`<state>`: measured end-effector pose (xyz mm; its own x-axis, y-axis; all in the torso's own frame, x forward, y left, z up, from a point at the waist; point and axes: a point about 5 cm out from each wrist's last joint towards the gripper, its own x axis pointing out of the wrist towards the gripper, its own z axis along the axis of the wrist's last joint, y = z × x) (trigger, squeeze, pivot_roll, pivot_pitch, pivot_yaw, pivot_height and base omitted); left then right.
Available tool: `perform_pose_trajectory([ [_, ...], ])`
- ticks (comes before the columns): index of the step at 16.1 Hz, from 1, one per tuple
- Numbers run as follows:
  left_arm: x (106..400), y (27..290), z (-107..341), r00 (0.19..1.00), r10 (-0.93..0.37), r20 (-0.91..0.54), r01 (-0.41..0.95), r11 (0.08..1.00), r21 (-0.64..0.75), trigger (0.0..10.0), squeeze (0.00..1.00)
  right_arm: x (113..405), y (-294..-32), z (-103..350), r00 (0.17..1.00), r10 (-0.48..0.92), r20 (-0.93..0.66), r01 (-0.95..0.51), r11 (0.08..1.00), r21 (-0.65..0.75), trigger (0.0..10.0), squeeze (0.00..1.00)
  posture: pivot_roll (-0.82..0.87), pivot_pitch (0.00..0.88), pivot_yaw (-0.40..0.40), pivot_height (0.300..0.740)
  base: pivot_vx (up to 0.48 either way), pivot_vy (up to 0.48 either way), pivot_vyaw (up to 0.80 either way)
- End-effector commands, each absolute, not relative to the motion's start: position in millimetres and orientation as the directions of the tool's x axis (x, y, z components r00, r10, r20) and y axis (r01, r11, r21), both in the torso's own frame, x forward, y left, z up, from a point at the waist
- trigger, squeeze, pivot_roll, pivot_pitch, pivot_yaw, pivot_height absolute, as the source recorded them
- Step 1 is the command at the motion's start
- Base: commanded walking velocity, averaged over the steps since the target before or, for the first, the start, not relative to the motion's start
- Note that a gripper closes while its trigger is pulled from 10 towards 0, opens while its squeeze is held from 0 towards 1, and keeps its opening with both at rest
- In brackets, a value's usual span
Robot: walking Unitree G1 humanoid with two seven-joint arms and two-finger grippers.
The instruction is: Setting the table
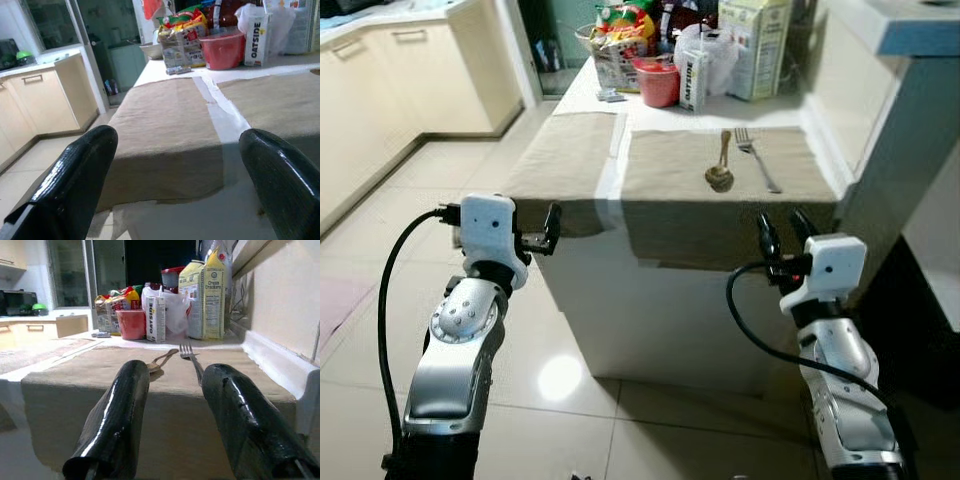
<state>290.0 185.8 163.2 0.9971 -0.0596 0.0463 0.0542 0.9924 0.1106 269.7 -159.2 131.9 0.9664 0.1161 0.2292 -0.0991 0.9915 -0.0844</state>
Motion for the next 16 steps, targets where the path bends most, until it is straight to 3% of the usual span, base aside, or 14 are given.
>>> perform_pose_trajectory([
  [1, 292, 193, 162, 0.999, -0.029, 0.032, 0.025, 0.993, 0.116, 10.0, 0.0, 272, -154, 132, 0.965, 0.135, 0.225, -0.117, 0.989, -0.089, 10.0, 0.0, -0.15, 0.0, 0.127, 0.74, 0.0, -0.48, 0.0],
  [5, 292, 192, 157, 0.999, -0.037, 0.022, 0.034, 0.992, 0.121, 10.0, 0.0, 271, -155, 130, 0.966, 0.142, 0.216, -0.123, 0.988, -0.097, 10.0, 0.0, -0.16, 0.0, 0.124, 0.74, 0.0, -0.48, 0.0],
  [16, 308, 203, 154, 0.999, -0.04, -0.007, 0.041, 0.992, 0.122, 10.0, 0.0, 264, -146, 128, 0.955, 0.224, 0.193, -0.21, 0.973, -0.091, 10.0, 0.0, -0.17, 0.0, 0.115, 0.74, 0.0, 0.0, 0.0],
])
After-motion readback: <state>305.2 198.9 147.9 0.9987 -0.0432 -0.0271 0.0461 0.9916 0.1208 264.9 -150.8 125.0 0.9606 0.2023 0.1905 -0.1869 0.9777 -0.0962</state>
